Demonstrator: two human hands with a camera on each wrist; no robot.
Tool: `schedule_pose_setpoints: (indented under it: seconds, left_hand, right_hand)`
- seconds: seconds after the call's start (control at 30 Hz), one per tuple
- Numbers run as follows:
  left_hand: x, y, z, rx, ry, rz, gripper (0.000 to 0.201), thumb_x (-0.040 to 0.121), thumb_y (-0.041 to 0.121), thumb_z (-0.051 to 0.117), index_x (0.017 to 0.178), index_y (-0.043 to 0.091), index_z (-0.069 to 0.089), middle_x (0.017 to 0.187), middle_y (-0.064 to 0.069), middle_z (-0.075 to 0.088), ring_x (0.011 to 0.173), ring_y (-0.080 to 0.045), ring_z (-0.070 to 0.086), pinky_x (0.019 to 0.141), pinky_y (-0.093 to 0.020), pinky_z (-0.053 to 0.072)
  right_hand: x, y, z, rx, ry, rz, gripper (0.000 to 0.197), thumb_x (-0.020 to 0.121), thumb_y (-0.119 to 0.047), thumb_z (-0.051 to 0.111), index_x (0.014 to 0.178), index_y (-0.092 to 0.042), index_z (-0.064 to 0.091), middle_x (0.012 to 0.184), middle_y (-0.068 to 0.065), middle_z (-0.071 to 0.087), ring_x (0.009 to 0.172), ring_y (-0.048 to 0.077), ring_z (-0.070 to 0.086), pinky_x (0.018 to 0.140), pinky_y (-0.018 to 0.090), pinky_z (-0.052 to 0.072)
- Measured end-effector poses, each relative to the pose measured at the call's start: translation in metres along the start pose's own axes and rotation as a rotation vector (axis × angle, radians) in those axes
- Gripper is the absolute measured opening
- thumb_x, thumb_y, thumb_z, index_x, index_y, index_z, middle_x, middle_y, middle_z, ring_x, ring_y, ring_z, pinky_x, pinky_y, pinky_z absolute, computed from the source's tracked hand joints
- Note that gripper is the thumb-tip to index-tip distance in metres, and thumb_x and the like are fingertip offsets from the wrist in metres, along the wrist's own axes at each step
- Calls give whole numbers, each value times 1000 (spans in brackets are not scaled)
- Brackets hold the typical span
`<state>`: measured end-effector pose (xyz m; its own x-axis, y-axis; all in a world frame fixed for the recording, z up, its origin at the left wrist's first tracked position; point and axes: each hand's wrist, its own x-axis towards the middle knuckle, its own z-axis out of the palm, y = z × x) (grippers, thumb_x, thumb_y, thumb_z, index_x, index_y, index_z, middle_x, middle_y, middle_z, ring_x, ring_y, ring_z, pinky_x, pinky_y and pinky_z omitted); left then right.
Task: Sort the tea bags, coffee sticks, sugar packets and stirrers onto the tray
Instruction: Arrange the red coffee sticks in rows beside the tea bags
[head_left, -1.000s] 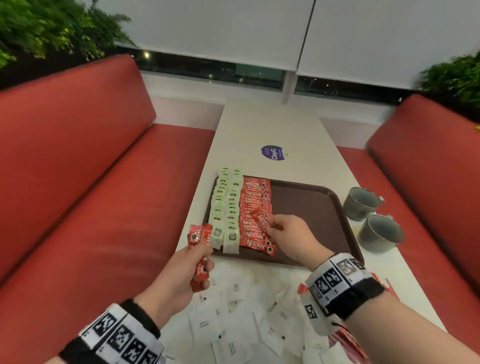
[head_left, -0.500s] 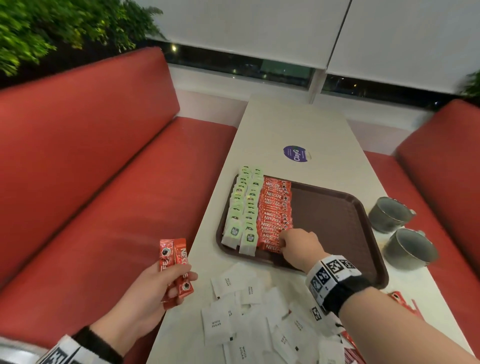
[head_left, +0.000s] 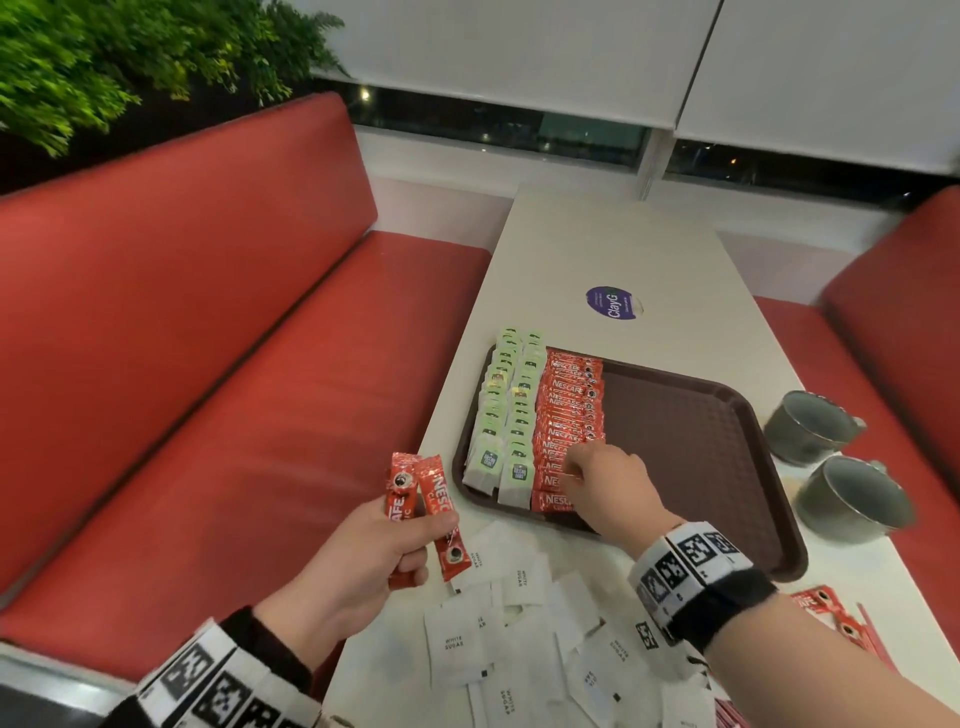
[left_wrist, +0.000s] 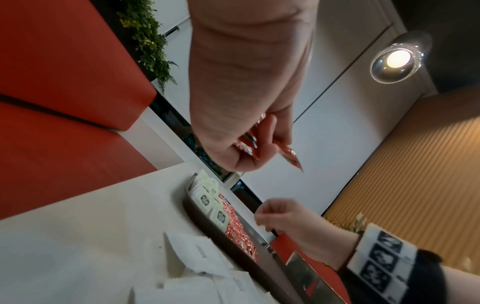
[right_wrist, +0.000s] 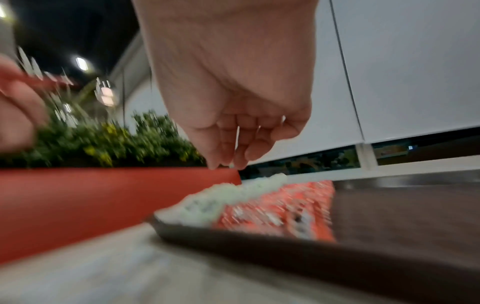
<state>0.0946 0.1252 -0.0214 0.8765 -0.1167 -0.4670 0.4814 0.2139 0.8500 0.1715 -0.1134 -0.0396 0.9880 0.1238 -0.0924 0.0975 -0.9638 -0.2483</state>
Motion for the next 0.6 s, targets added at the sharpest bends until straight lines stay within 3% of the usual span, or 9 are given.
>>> schedule_pose_setpoints:
  seconds: [0.07,0.17,0.23,0.33,0.4,0.47,0.53,0.6]
  left_hand:
    - [2,4,6,-1,-3,18,16,81,2,68,81,9,54,54,3,46,42,-8,31,44,-22,37]
    - [4,6,16,-19,-25,36,15,80,2,68,76,11,56,57,0,44,42,-8,30,44,-22,37]
    - [5,6,26,-8,-55,41,12,81,3,68,77,10,59,57,0,43,41,-8,30,45,-23,38]
    - [7,7,36,-10,-30,81,9,83,9,68,79,12,61,63,-3,44,42,-9,30,45,-24,38]
    - [12,8,37,0,6,123,11,84,11,68,76,12,60,65,-7,41,43,-10,28,45,-25,38]
    - [15,9,36,50,-19,119,13,83,7,67,74,10,59,58,-4,38,43,-11,27,46,-25,37]
    - [15,6,35,93,-70,72,12,84,3,65,75,9,61,52,1,45,43,-10,28,48,-25,36]
    - [14,0,35,111,-86,12,3,86,5,65,83,5,63,60,-2,57,42,-10,30,47,-24,37]
  right_hand:
    - [-18,-16,-11,286,20,-58,10,90,-30,60,83,-24,64,87,-7,66,80,12,59,77,28,49]
    - [-51,-46,-24,617,-132,-151,11,84,-35,70,83,-25,68,77,-6,68,67,-1,57,64,17,46]
    - [-63,-58,-20,731,-188,-156,11,80,-30,75,83,-25,67,76,-1,70,65,1,58,63,21,48]
    - [-64,-57,-15,799,-151,-108,16,80,-16,75,74,-24,62,72,3,69,63,8,58,63,26,47]
    - [-62,-47,-16,789,-180,-89,20,80,-14,74,71,-25,61,69,-1,66,60,5,55,62,22,45]
    - [-64,-35,-19,764,-217,-86,18,82,-14,73,72,-25,63,66,-7,63,57,2,51,60,18,43]
    - [-68,-23,-23,747,-236,-82,18,82,-14,73,71,-25,65,64,-8,62,56,2,50,58,16,41]
    - [-69,-10,-25,699,-216,-50,20,81,-14,74,67,-27,66,61,-9,61,55,2,48,57,16,39]
